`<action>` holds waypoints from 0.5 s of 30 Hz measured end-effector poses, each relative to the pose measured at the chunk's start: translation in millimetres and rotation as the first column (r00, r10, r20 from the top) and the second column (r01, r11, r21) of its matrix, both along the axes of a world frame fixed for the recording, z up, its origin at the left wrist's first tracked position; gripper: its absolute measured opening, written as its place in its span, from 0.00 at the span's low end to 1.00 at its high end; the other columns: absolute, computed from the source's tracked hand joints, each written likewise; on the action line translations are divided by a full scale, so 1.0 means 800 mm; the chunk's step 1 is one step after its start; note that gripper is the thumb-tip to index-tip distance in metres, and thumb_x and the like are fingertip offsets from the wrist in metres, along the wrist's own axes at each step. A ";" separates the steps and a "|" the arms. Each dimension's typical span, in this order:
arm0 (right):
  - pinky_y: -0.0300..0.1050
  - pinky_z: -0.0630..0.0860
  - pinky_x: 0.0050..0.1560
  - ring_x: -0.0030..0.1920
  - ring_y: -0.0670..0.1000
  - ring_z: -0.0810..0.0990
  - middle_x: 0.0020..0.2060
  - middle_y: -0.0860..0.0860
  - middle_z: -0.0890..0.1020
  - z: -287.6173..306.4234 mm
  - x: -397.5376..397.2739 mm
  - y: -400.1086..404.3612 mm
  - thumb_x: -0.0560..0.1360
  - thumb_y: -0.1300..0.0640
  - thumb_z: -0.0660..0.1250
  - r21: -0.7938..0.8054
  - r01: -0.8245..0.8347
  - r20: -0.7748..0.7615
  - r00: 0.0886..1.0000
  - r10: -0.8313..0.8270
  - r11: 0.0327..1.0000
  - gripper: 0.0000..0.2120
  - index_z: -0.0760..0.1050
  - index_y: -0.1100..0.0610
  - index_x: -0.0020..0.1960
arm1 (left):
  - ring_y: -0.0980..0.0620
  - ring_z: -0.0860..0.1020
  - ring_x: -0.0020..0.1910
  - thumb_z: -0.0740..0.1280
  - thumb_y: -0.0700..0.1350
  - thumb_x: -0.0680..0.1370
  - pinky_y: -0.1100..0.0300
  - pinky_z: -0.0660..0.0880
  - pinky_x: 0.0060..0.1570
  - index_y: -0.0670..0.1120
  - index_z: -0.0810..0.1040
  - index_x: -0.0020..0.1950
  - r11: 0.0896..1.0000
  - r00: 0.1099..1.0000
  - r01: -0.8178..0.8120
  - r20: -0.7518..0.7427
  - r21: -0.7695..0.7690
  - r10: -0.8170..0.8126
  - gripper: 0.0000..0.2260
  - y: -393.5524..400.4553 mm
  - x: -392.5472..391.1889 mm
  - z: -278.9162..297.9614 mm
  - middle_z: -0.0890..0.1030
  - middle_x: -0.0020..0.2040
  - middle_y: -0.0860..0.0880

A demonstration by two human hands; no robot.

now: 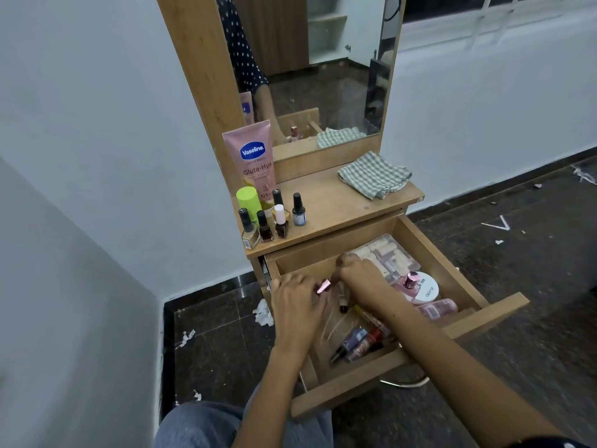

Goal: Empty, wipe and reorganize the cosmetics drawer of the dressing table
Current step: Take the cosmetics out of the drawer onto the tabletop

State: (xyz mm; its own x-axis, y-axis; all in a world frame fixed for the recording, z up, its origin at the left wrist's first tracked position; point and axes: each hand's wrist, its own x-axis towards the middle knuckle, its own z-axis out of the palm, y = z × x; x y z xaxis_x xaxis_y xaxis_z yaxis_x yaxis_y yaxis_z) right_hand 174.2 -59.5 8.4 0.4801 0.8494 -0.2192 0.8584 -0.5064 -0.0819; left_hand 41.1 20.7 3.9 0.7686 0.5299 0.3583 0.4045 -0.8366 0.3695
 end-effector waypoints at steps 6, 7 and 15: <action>0.47 0.71 0.62 0.63 0.52 0.71 0.62 0.51 0.74 -0.003 -0.004 -0.003 0.72 0.58 0.71 0.160 0.005 -0.117 0.993 0.014 0.987 0.14 0.79 0.50 0.57 | 0.53 0.77 0.43 0.75 0.46 0.70 0.62 0.57 0.45 0.50 0.83 0.48 1.000 0.999 -0.002 0.039 -0.010 0.002 0.08 0.017 -0.018 0.000 0.82 0.43 0.53; 0.46 0.73 0.60 0.60 0.52 0.73 0.60 0.51 0.76 -0.003 -0.004 -0.004 0.72 0.58 0.71 0.216 0.057 -0.185 0.983 -0.016 0.975 0.14 0.79 0.51 0.57 | 0.53 0.77 0.44 0.74 0.46 0.70 0.62 0.57 0.45 0.50 0.82 0.48 1.000 0.999 -0.007 0.034 -0.011 0.008 0.08 0.020 -0.019 0.002 0.82 0.44 0.53; 0.48 0.76 0.48 0.48 0.50 0.77 0.46 0.49 0.80 -0.013 0.001 -0.006 0.67 0.57 0.76 0.496 0.251 -0.369 0.927 -0.060 0.831 0.13 0.80 0.53 0.50 | 0.52 0.77 0.48 0.71 0.44 0.74 0.61 0.58 0.47 0.49 0.81 0.53 0.999 0.999 -0.045 0.027 -0.009 0.045 0.08 0.041 -0.021 0.019 0.80 0.48 0.52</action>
State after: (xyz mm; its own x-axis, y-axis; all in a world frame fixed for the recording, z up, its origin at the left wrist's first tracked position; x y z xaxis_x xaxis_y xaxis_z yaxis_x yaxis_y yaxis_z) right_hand 174.8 -64.7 -1.9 0.5981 0.7982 0.0714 0.6462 -0.4277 -0.6321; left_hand 24.1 53.6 19.5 0.7341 0.5670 0.3736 0.4315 -0.8144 0.3880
